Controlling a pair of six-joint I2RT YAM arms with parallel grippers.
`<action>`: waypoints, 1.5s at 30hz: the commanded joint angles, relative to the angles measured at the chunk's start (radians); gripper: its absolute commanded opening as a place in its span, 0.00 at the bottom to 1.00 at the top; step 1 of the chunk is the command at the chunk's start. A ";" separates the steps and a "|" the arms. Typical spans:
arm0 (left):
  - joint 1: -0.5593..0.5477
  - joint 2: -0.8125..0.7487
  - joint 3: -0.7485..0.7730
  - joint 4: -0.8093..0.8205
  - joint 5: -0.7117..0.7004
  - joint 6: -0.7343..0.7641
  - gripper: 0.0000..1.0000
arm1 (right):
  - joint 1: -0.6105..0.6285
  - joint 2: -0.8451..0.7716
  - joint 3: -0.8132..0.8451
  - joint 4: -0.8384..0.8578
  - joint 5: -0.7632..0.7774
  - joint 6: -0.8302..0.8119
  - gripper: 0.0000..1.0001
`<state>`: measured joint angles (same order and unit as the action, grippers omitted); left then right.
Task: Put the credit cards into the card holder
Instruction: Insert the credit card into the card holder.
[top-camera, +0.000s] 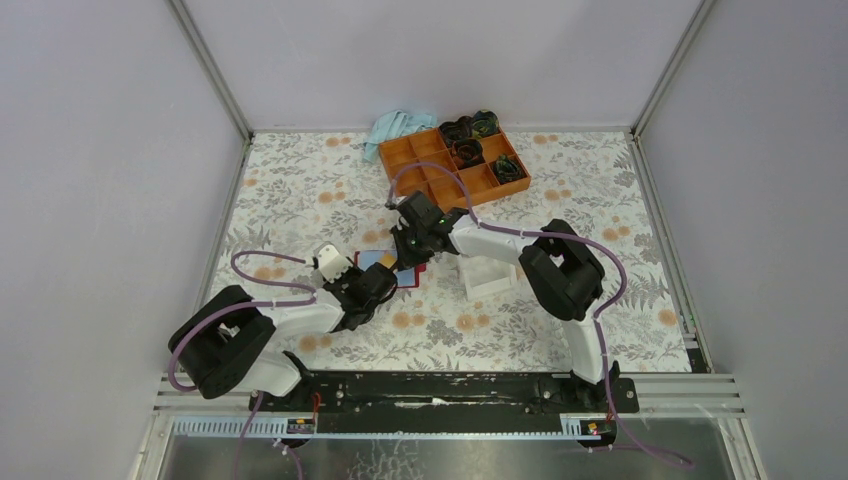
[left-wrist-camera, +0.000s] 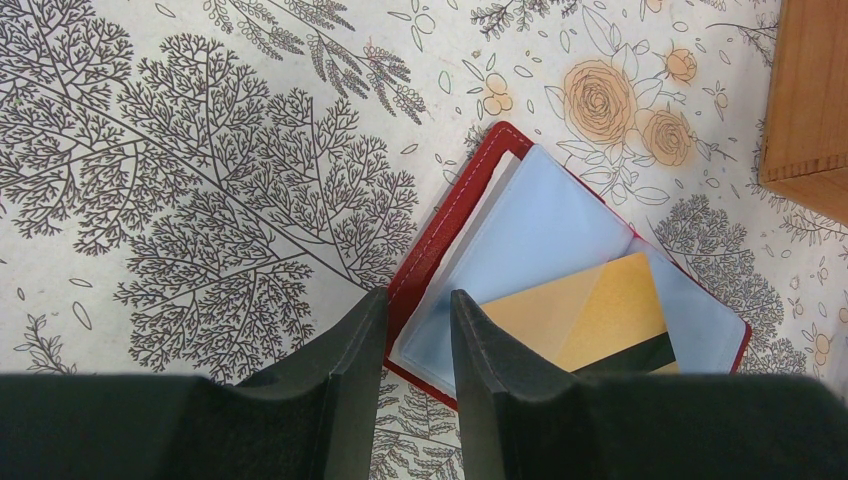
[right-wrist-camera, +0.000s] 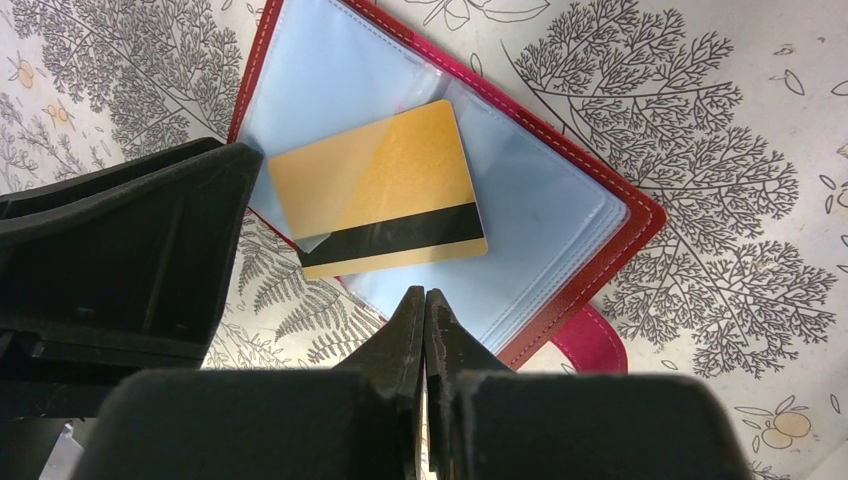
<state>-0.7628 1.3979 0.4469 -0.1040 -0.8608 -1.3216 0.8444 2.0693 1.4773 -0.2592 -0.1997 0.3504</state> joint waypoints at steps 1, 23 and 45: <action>0.005 0.015 0.005 -0.018 0.027 -0.014 0.37 | 0.008 0.019 0.019 -0.004 0.010 -0.014 0.00; 0.005 0.015 0.005 -0.017 0.027 -0.012 0.37 | 0.008 0.059 0.062 -0.009 0.013 -0.025 0.00; 0.004 0.010 0.002 -0.019 0.025 -0.008 0.37 | 0.007 0.088 0.114 -0.021 0.039 -0.035 0.00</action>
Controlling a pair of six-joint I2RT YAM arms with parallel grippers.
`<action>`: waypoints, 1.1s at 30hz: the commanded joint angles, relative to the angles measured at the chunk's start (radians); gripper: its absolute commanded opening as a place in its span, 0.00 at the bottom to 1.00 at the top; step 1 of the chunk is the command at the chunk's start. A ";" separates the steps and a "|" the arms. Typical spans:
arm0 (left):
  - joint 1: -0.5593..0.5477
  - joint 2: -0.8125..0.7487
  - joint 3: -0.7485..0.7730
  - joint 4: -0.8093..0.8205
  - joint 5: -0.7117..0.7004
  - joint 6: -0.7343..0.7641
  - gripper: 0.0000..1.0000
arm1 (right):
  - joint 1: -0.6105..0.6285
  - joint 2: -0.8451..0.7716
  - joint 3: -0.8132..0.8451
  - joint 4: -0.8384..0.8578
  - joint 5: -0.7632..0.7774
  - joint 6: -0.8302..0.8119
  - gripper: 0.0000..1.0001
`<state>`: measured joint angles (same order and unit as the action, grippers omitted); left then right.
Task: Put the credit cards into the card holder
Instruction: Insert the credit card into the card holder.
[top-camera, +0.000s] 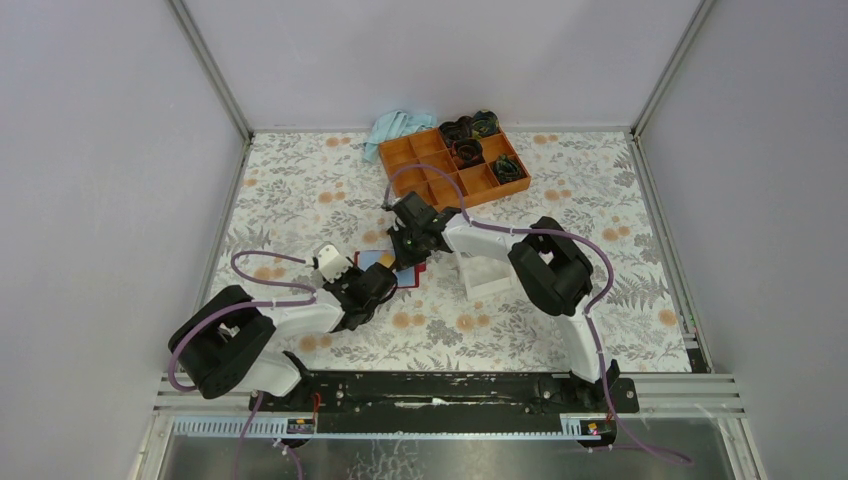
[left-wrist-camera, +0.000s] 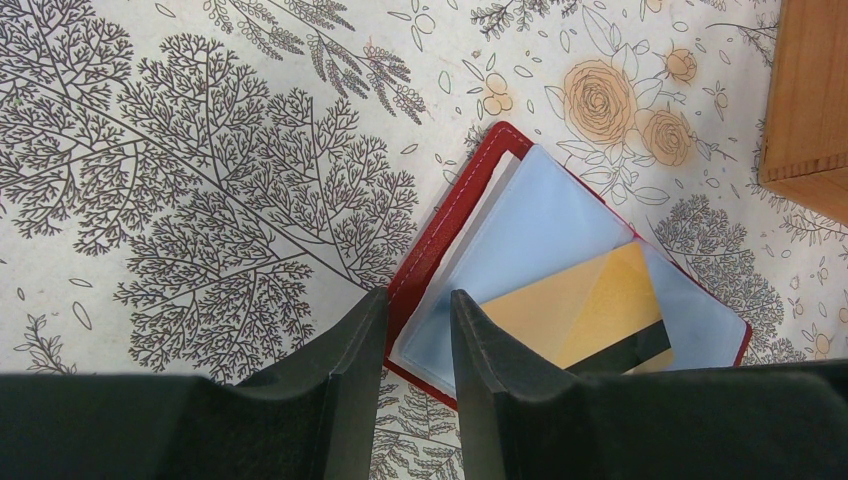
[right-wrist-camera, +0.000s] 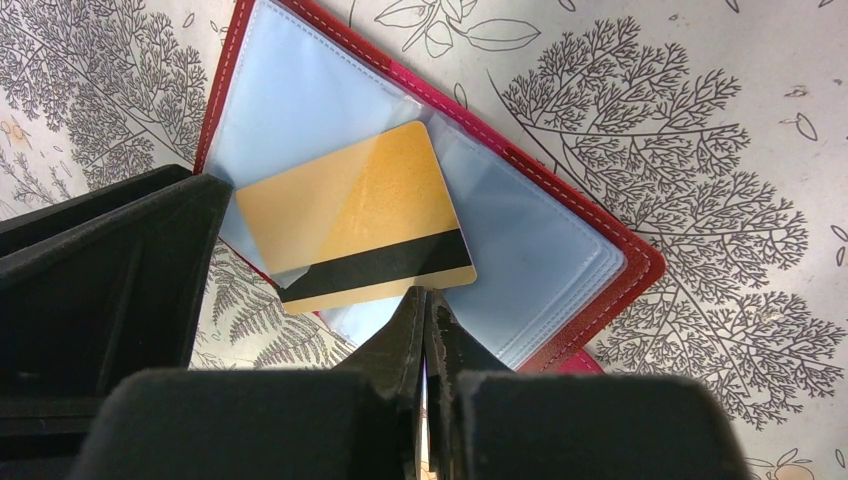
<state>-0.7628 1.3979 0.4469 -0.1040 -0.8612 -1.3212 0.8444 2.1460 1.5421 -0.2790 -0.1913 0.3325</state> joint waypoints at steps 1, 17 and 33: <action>0.005 0.010 0.001 -0.019 0.025 -0.009 0.37 | 0.007 0.011 0.050 0.003 0.030 -0.016 0.00; 0.005 0.001 -0.004 -0.019 0.027 -0.010 0.37 | -0.002 0.009 0.041 0.074 0.019 0.023 0.03; 0.005 -0.007 -0.010 -0.019 0.028 -0.015 0.37 | -0.016 -0.065 -0.062 0.159 0.017 0.086 0.10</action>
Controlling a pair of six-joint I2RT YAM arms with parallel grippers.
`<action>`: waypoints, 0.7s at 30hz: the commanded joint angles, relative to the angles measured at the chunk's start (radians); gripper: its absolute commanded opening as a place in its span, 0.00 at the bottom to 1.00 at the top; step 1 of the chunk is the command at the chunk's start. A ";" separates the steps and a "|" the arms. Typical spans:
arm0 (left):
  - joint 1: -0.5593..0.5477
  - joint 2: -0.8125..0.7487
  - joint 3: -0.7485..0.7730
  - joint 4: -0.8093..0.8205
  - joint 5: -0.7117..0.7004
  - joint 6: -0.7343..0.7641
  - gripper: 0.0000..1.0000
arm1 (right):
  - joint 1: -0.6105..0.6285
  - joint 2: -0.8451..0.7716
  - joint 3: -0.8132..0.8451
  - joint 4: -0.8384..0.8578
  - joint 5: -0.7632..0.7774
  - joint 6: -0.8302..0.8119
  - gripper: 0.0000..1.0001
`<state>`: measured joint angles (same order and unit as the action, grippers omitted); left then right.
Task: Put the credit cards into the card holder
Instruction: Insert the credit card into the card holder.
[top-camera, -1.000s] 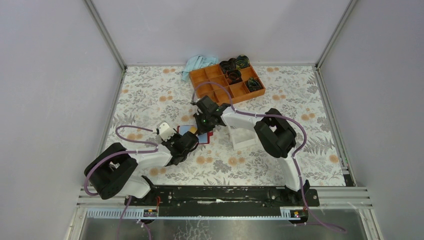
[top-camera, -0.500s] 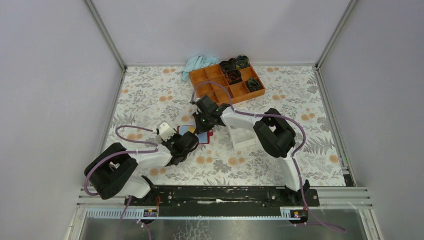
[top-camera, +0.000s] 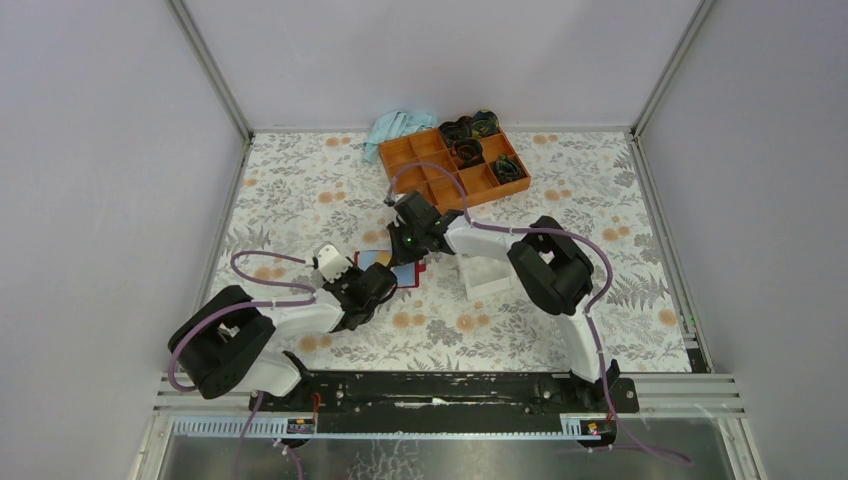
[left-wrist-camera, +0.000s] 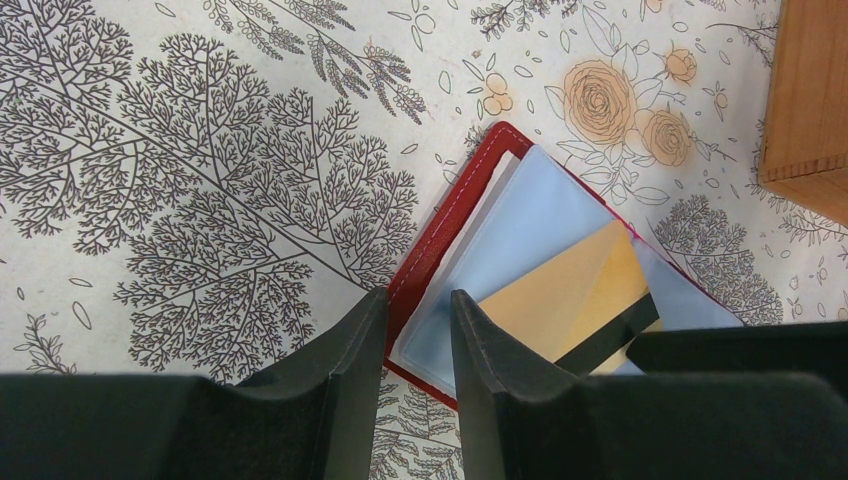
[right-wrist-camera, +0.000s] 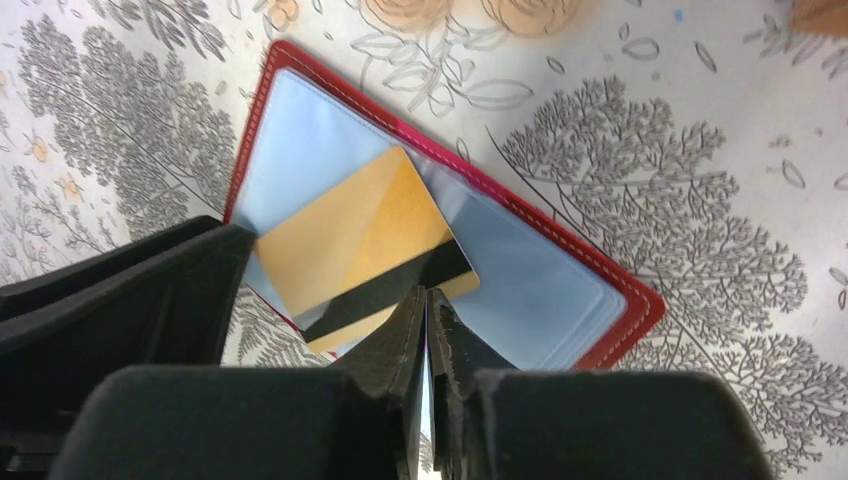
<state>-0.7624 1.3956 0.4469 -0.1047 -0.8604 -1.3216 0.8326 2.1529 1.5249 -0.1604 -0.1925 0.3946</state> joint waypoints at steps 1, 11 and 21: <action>0.005 -0.005 -0.011 -0.018 0.027 -0.015 0.37 | -0.005 -0.083 -0.058 0.048 0.017 0.029 0.12; 0.004 -0.013 -0.019 -0.020 0.028 -0.018 0.37 | -0.007 -0.158 -0.174 0.169 -0.030 0.151 0.30; 0.004 -0.021 -0.023 -0.020 0.026 -0.021 0.37 | -0.016 -0.137 -0.192 0.209 -0.058 0.212 0.30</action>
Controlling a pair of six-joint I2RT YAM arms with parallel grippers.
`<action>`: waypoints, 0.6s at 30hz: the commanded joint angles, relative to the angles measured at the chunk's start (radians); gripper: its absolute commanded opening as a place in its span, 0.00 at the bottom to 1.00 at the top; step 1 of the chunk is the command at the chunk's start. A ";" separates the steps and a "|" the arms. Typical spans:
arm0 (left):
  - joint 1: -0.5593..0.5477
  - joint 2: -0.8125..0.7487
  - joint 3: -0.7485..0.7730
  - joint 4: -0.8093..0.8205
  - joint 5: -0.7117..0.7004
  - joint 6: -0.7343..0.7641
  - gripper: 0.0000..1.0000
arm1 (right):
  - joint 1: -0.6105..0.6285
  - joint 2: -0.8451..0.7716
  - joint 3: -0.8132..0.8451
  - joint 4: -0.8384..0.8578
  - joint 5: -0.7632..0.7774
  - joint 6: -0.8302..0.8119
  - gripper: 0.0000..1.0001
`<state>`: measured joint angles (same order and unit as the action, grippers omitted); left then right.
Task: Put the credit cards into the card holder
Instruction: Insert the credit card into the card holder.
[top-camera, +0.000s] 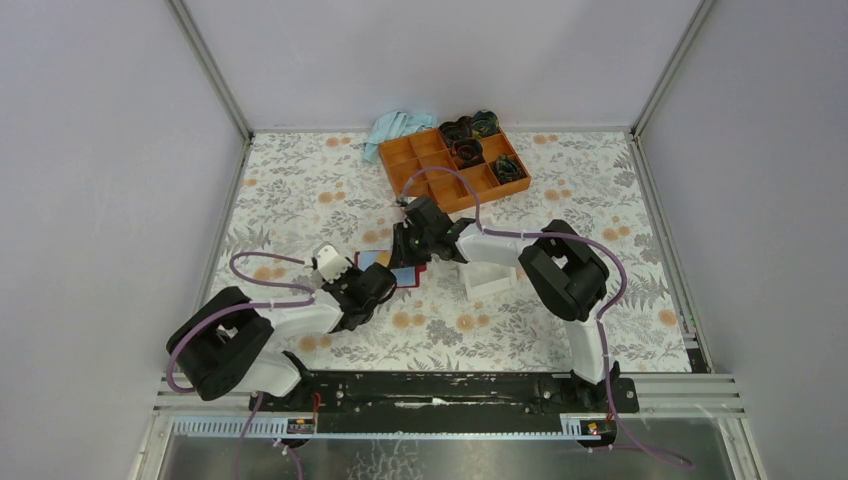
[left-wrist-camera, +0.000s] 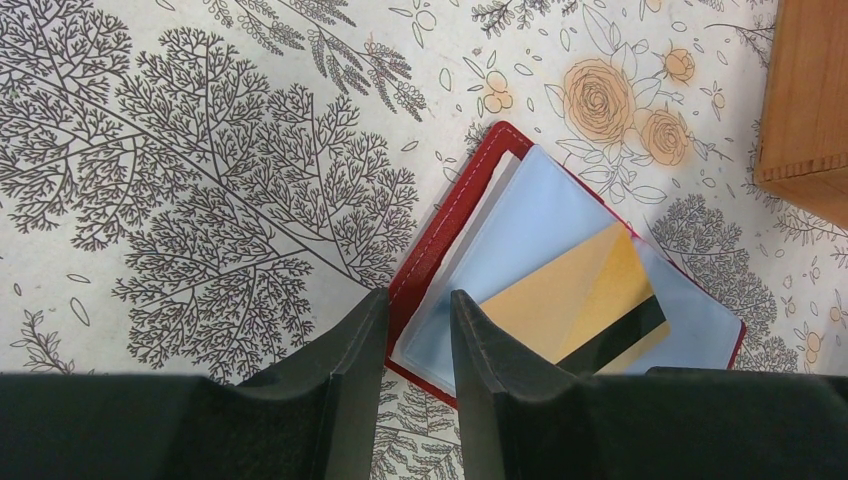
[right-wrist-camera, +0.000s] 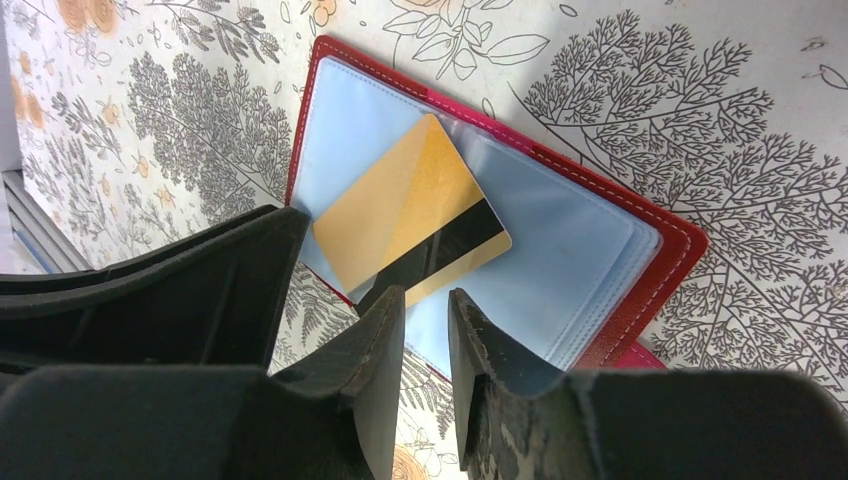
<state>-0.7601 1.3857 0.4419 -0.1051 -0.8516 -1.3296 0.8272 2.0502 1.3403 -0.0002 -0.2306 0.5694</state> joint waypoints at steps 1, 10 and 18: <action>0.002 -0.010 -0.018 -0.019 0.017 -0.013 0.37 | -0.010 -0.035 -0.009 0.048 -0.018 0.038 0.30; 0.002 -0.011 -0.019 -0.020 0.016 -0.011 0.37 | -0.013 -0.032 -0.024 0.043 -0.003 0.041 0.31; 0.001 -0.011 -0.020 -0.019 0.016 -0.011 0.37 | -0.023 -0.016 -0.029 0.056 -0.008 0.056 0.31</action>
<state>-0.7601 1.3842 0.4412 -0.1051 -0.8505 -1.3319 0.8177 2.0502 1.3212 0.0139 -0.2295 0.6067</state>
